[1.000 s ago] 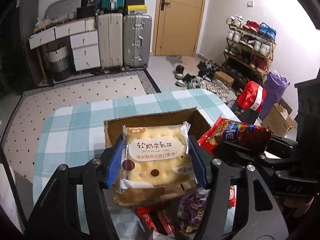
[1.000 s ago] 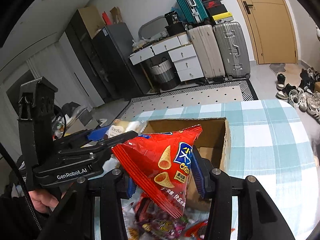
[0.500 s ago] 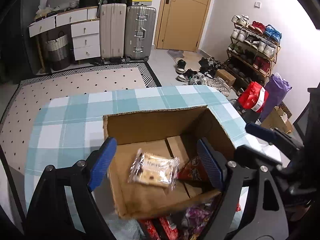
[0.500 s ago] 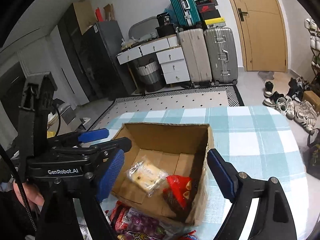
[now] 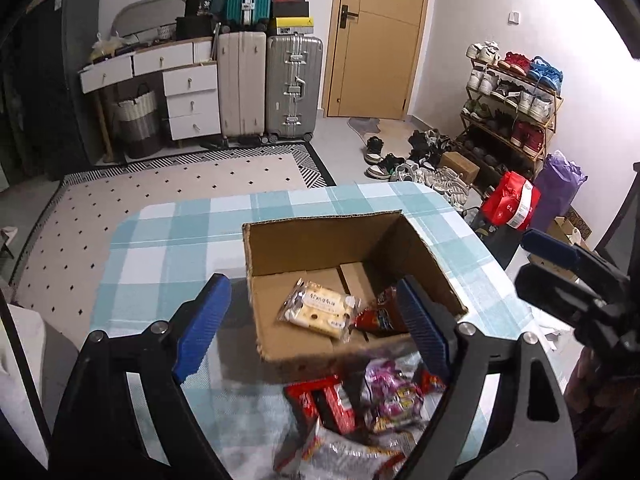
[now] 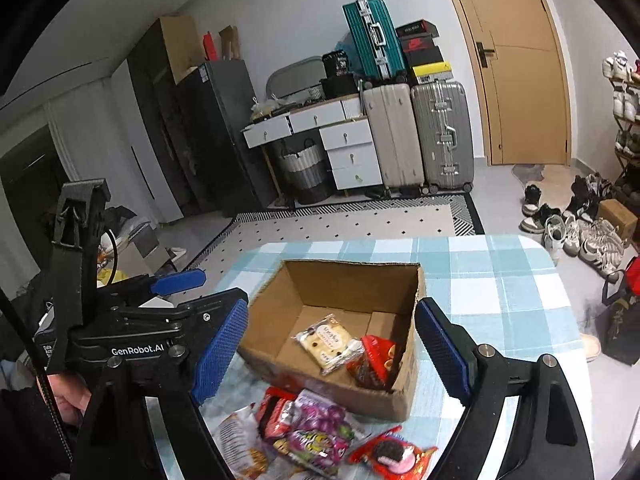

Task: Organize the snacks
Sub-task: 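Carry the bun packet and chip bag into the SF box and release both, then withdraw both grippers from the box back toward the snack pile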

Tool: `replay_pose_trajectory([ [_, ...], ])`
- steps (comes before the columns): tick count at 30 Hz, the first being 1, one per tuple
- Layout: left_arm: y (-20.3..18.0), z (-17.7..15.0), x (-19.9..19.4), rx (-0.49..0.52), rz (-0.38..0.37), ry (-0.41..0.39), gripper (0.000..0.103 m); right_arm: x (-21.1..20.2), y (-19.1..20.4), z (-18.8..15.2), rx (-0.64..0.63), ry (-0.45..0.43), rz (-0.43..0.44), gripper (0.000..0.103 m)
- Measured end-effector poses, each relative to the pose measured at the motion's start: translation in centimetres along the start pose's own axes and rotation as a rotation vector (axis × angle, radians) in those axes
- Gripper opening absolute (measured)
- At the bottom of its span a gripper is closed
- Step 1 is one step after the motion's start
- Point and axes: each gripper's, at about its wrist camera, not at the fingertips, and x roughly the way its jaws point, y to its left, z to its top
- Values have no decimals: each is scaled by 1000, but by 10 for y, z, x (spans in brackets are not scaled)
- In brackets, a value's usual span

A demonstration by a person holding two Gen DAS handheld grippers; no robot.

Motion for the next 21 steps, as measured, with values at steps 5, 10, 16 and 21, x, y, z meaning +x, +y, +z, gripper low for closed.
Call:
replay_pose_trajectory([
  [5,-7,-13,-39,3,20,-24,89,-36,19,-5,-22,-33,7,91],
  [10,-15,-31,-77,9,46,-60,102,-65,36,-17,-43,-51,13,95],
  [16,-23,-54,-114,8,58,-72,102,-95,50,-34,-39,-56,13,95],
  [21,-33,-72,-139,3,68,-67,102,-115,58,-48,-46,-61,6,99],
])
